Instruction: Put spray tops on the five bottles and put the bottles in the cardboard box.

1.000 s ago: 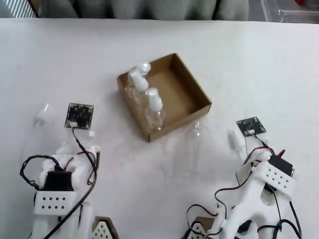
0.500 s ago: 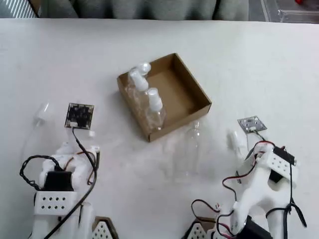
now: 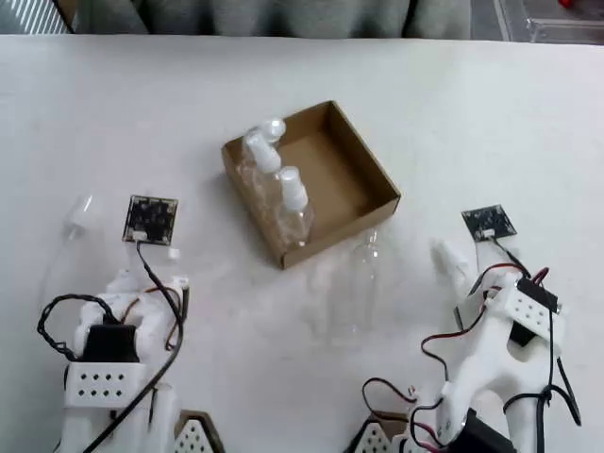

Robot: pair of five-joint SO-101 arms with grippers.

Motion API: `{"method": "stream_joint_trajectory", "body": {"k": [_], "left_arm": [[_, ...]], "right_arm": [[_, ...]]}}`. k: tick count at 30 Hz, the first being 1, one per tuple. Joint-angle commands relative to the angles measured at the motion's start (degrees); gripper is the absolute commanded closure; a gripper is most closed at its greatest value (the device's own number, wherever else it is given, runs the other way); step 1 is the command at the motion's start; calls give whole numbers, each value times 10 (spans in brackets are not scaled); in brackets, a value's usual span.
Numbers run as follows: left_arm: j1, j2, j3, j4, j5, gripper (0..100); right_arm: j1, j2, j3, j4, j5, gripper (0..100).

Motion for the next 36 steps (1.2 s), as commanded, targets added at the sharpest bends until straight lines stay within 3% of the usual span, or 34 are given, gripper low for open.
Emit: {"method": "stream_joint_trajectory", "body": {"k": [1,4,9,23,31,36], "left_arm": [[7,-10,-4,-18,-5,980],[7,-10,-4,-18,-5,980],[6,-11,-10,-18,-2,980],[7,-10,-91,32,0,980],[7,-10,-141,75,0,980],[14,-8,-173,98,0,980]], "right_arm": [[4,1,-27,-25,-20,983],[6,1,-28,-22,-42,983],[36,1,-27,-8,12,983],[122,1,-95,29,19,983],[239,7,-142,72,158,983],[269,15,-144,16,179,983]]}}
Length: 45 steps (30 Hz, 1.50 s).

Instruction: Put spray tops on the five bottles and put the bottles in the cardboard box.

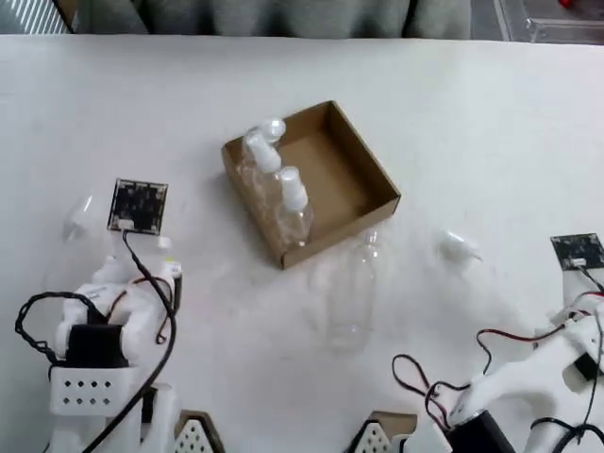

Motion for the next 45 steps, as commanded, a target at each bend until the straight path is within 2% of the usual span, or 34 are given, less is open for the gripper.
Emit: {"method": "stream_joint_trajectory", "body": {"k": [1,4,9,15,26,28,32,34,40,45], "left_arm": [[16,-8,-56,25,0,980],[32,-7,-64,36,0,980],[39,-7,-70,31,0,980],[-29,6,-139,33,0,980],[-105,311,-345,51,-5,978],[-124,353,-367,52,-5,948],[-175,428,-403,32,-6,797],[-197,470,-418,13,-11,762],[-240,621,-494,-11,-149,842],[-254,732,-575,-11,-205,863]], "right_arm": [[20,13,-31,-46,15,983],[20,54,-53,-54,14,983],[21,170,-144,-51,-34,983],[36,240,-185,-51,-41,983],[5,241,-183,-50,-46,983],[-5,241,-183,-35,-46,983],[-30,242,-183,-6,-44,983],[-40,244,-183,-6,-46,983],[-62,240,-183,26,-47,983],[-87,240,-183,50,-47,983]]}}
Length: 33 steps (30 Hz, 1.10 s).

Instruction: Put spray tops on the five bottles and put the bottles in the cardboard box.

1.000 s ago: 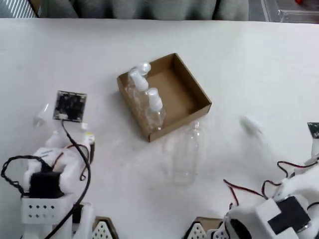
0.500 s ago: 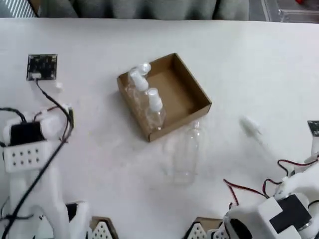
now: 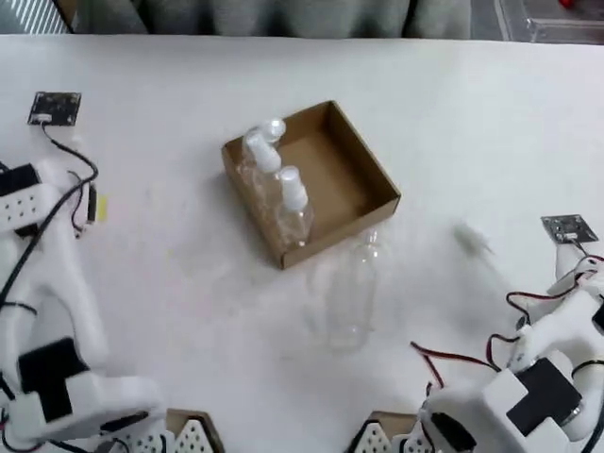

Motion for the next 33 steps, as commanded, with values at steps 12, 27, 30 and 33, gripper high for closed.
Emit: {"method": "stream_joint_trajectory", "body": {"k": [12,27,30,33], "left_arm": [[-33,280,-229,-49,-61,792],[-25,379,-275,-45,-56,794],[-14,381,-274,-45,-55,859],[0,381,-274,-45,-55,992]], "right_arm": [[-32,-7,-25,28,-8,983],[-30,-7,-25,28,-8,983],[-30,-7,-26,28,-8,983],[-30,-7,-28,28,-8,983]]}}
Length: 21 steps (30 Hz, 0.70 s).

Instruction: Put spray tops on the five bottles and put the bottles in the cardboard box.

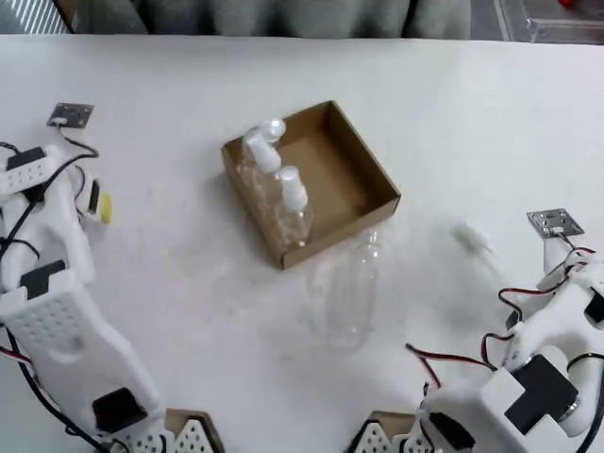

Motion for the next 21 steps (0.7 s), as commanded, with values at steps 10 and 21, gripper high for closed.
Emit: {"method": "stream_joint_trajectory", "body": {"k": [10,21], "left_arm": [[38,-96,-40,107,101,981],[144,-451,171,184,103,981]], "right_arm": [[-22,-62,-26,6,-35,983],[-95,-223,49,2,-192,983]]}}
